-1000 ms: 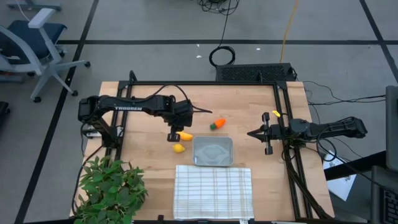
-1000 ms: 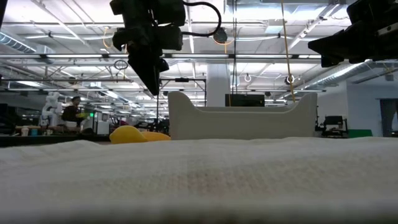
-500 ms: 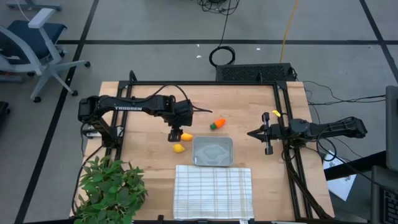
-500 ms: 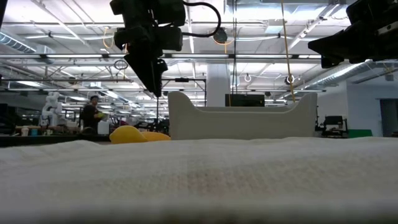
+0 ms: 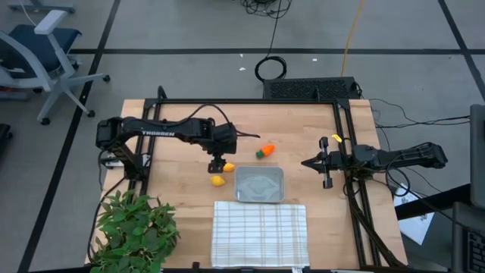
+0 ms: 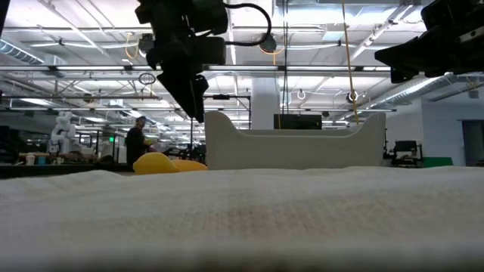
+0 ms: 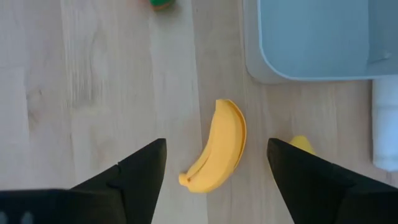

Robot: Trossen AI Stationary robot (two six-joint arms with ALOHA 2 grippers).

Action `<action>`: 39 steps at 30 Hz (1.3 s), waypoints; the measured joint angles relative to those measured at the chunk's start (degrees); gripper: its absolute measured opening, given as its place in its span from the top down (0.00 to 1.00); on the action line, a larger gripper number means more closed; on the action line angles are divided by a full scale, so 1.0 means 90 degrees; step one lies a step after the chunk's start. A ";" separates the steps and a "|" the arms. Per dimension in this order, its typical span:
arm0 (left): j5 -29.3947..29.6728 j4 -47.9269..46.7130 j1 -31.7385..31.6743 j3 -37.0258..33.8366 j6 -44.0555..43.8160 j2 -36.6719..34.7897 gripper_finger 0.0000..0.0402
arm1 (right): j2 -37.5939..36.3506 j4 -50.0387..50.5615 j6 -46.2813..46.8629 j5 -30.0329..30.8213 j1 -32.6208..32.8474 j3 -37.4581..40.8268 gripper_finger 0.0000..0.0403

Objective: Pick and placing Produce into tupperware
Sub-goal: Put the yellow banana into the gray bin

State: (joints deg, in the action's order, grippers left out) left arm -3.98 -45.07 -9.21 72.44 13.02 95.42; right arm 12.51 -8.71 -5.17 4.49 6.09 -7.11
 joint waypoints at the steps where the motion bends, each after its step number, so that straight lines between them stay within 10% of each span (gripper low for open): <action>1: -0.0012 0.0104 0.0000 -0.0061 -0.0002 0.0000 0.29 | 0.0000 0.0000 0.0000 0.0000 0.0002 -0.0002 1.00; 39: -0.0043 0.0856 0.0170 -0.0704 -0.0125 0.1344 0.29 | 0.0182 -0.0034 -0.0022 0.0000 0.0000 -0.0002 1.00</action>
State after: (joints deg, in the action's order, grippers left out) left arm -4.36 -37.36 -7.68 66.11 11.89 107.52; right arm 14.15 -9.02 -5.37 4.49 6.09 -7.14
